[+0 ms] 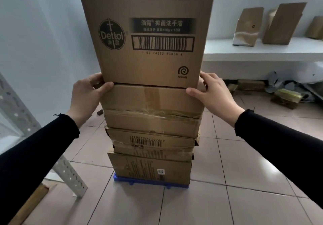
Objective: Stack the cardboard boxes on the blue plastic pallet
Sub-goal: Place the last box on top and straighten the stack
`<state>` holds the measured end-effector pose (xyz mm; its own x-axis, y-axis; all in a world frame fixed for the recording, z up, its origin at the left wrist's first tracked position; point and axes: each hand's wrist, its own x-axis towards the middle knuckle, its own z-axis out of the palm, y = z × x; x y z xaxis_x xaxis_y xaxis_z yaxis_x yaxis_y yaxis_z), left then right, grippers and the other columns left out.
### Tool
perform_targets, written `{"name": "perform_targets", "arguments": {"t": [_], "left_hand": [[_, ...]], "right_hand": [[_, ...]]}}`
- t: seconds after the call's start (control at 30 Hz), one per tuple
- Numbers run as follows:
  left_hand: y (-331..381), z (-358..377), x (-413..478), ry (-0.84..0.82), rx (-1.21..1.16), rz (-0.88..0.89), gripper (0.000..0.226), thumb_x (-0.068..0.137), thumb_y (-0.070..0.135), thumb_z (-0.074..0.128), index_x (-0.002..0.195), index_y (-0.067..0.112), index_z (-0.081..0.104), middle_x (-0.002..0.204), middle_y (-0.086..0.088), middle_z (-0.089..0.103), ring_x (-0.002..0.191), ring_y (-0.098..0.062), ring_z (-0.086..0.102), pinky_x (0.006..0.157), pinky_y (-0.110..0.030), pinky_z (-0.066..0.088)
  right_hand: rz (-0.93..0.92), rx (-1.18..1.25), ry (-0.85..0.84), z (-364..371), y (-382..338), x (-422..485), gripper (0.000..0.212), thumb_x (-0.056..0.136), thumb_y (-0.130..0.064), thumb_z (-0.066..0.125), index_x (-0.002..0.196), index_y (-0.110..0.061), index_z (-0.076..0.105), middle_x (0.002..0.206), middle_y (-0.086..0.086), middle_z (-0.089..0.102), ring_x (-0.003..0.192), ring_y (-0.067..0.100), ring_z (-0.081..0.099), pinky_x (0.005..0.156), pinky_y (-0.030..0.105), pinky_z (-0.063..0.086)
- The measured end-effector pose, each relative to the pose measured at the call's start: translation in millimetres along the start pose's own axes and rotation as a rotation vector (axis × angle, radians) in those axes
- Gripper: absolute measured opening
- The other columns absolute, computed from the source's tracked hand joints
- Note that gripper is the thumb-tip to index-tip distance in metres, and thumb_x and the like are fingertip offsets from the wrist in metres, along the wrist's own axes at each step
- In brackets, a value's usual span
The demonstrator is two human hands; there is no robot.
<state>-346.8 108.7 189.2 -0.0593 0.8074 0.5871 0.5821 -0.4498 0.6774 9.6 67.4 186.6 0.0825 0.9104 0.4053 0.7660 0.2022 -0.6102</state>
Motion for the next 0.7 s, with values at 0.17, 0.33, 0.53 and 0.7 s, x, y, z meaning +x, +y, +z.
{"name": "perform_targets", "arguments": {"t": [0.17, 0.33, 0.53, 0.7], "left_hand": [[-38, 4, -30, -0.013, -0.119, -0.182, 0.083, 0.082, 0.042, 0.079, 0.151, 0.037, 0.033, 0.157, 0.005, 0.039, 0.136, -0.010, 0.042, 0.110, -0.036, 0.039], [-88, 25, -83, -0.229, -0.046, -0.374, 0.082, 0.083, 0.039, 0.077, 0.153, 0.031, 0.035, 0.157, 0.004, 0.043, 0.142, -0.015, 0.039, 0.113, -0.033, 0.032], [-109, 44, -102, -0.243, -0.098, -0.388, 0.047, 0.090, 0.029, 0.073, 0.135, 0.030, 0.060, 0.128, 0.014, 0.067, 0.121, -0.008, 0.059, 0.110, -0.033, 0.040], [-122, 52, -101, -0.153, -0.124, -0.370, 0.040, 0.089, 0.025, 0.073, 0.128, 0.027, 0.065, 0.121, 0.010, 0.070, 0.116, -0.013, 0.063, 0.105, -0.039, 0.047]], "right_hand": [[0.160, 0.266, -0.018, 17, 31, -34, 0.115, 0.077, -0.057, 0.078, 0.163, -0.025, 0.008, 0.169, -0.001, 0.021, 0.153, 0.017, 0.019, 0.123, 0.044, 0.023], [0.470, 0.428, -0.218, 63, 76, -78, 0.108, 0.081, -0.050, 0.077, 0.164, -0.025, 0.012, 0.168, 0.004, 0.025, 0.151, 0.022, 0.029, 0.117, 0.046, 0.032], [0.360, 0.572, -0.151, 99, 81, -99, 0.068, 0.095, -0.027, 0.069, 0.156, -0.024, 0.039, 0.140, -0.015, 0.055, 0.112, -0.030, 0.048, 0.088, 0.000, 0.040], [0.327, 0.650, -0.016, 114, 81, -95, 0.047, 0.100, -0.016, 0.060, 0.147, -0.019, 0.054, 0.119, -0.026, 0.062, 0.093, -0.032, 0.053, 0.074, -0.004, 0.044]]}}
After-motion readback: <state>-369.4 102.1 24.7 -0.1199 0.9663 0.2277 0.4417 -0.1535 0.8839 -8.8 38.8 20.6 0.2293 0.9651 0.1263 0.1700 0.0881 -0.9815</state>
